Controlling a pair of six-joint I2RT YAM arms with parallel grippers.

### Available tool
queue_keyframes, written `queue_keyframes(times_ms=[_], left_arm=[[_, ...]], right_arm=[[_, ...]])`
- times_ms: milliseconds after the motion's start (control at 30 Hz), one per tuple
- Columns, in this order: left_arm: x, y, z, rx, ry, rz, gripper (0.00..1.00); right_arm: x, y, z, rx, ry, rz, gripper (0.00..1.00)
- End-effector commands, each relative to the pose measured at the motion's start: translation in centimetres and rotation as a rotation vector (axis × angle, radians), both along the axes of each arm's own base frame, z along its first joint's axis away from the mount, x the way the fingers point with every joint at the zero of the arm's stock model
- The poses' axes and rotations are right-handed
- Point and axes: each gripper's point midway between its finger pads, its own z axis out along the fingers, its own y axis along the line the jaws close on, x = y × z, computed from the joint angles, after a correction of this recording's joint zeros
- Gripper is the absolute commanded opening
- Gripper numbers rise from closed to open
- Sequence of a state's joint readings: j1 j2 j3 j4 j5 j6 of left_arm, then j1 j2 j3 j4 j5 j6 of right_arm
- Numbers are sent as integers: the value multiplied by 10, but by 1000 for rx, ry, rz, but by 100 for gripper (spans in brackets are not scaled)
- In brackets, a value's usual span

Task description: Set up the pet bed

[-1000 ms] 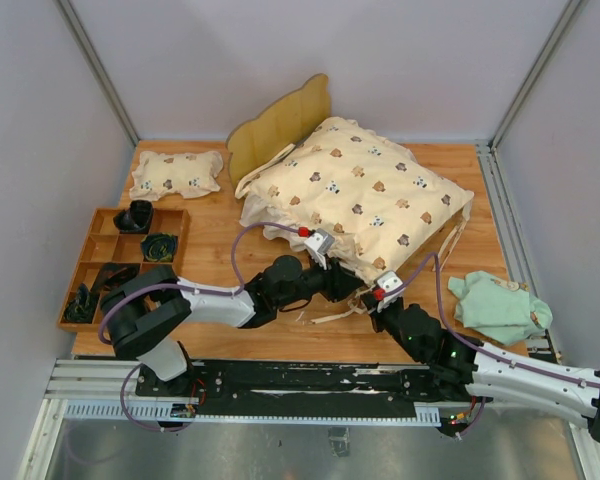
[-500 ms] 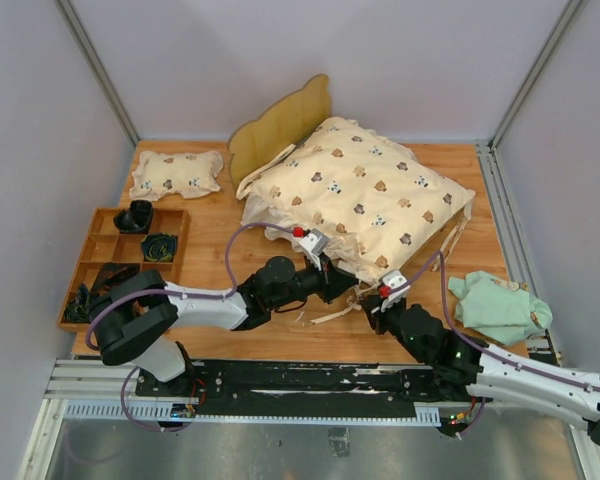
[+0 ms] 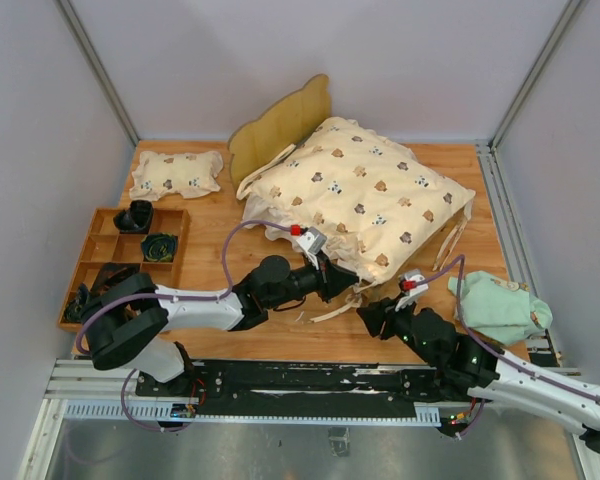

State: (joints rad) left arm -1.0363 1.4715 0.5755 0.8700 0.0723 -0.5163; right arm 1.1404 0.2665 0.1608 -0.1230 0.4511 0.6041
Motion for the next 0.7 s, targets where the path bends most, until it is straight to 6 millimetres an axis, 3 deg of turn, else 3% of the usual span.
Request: queue_keyframes(times_ms=[0,67,167,500,667], left_arm=[[5,0,25,-42,-72,12,0],[1,-1,26,-50,-72,-11,0],[-4,-1,33,-79,-74,-33,0],[-6,-1,31,-79,-61,-38,0],[-6,-3,28,-79,-51,-43,0]], right_arm=[[-5,11,13,-130,-135,129,40],[1,8,30,-192,-207,131,40],[0,21,58,-156,-327,197,35],[20,16,72,-185,-446,96,31],[22,23,79,-190,-470,104,31]])
